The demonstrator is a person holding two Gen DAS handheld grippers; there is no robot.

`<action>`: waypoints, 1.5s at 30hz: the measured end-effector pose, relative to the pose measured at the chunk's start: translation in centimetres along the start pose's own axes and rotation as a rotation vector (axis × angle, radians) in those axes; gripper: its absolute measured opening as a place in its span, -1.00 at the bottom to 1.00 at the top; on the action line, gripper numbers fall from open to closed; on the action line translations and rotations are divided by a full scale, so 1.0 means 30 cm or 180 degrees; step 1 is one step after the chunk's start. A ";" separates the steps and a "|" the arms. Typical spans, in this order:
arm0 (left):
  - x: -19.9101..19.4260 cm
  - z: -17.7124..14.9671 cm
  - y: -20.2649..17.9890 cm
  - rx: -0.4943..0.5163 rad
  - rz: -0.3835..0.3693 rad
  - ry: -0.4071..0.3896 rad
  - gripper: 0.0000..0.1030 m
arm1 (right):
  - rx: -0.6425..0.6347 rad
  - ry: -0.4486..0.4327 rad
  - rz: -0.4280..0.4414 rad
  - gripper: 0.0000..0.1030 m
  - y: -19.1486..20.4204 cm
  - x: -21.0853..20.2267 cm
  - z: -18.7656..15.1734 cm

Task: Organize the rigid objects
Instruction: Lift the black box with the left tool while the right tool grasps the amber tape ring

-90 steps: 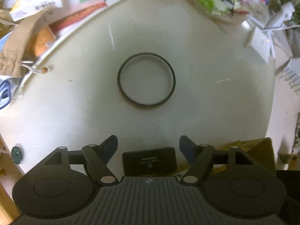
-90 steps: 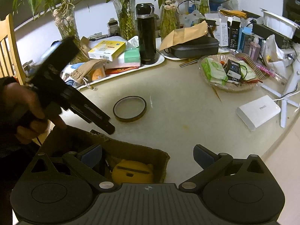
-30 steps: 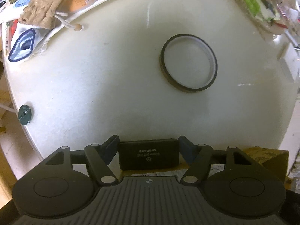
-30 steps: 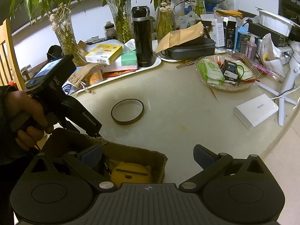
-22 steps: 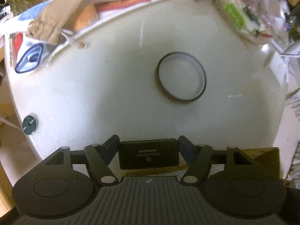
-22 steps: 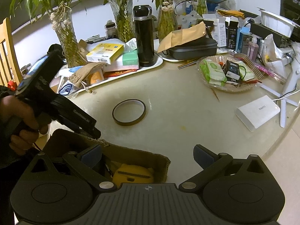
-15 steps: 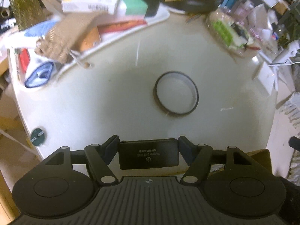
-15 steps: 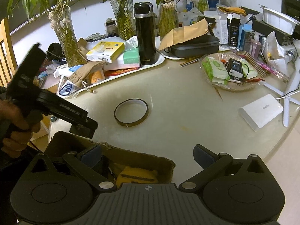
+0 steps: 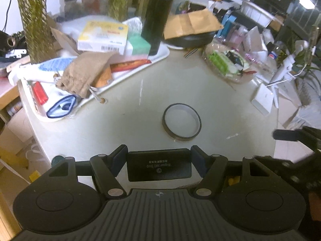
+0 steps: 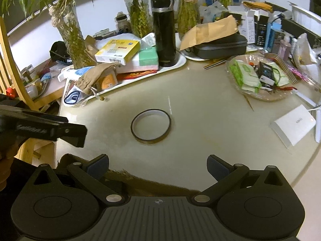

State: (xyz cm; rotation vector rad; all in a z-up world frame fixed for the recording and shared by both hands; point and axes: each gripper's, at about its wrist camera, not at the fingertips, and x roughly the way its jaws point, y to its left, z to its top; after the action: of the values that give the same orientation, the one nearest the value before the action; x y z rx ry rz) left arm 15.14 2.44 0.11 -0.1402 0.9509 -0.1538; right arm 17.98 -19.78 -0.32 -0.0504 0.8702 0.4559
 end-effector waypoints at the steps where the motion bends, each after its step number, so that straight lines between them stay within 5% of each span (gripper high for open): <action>1: -0.010 -0.005 0.005 0.0009 -0.0012 -0.0033 0.32 | -0.0013 0.0020 0.0008 1.00 0.007 0.013 0.009; 30: -0.057 -0.081 0.091 -0.0035 -0.0165 -0.0237 0.32 | -0.1421 0.0648 0.0572 1.00 0.077 0.504 0.197; 45: -0.045 -0.082 0.080 0.0020 -0.0175 -0.0221 0.32 | -0.1392 0.0716 0.0473 0.77 0.050 0.612 0.221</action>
State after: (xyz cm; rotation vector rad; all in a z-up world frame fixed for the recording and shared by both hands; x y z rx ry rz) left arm 12.52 4.91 -0.67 -0.1650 0.8776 -0.2012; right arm 32.39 -10.22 -9.53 -0.4481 0.9848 0.7856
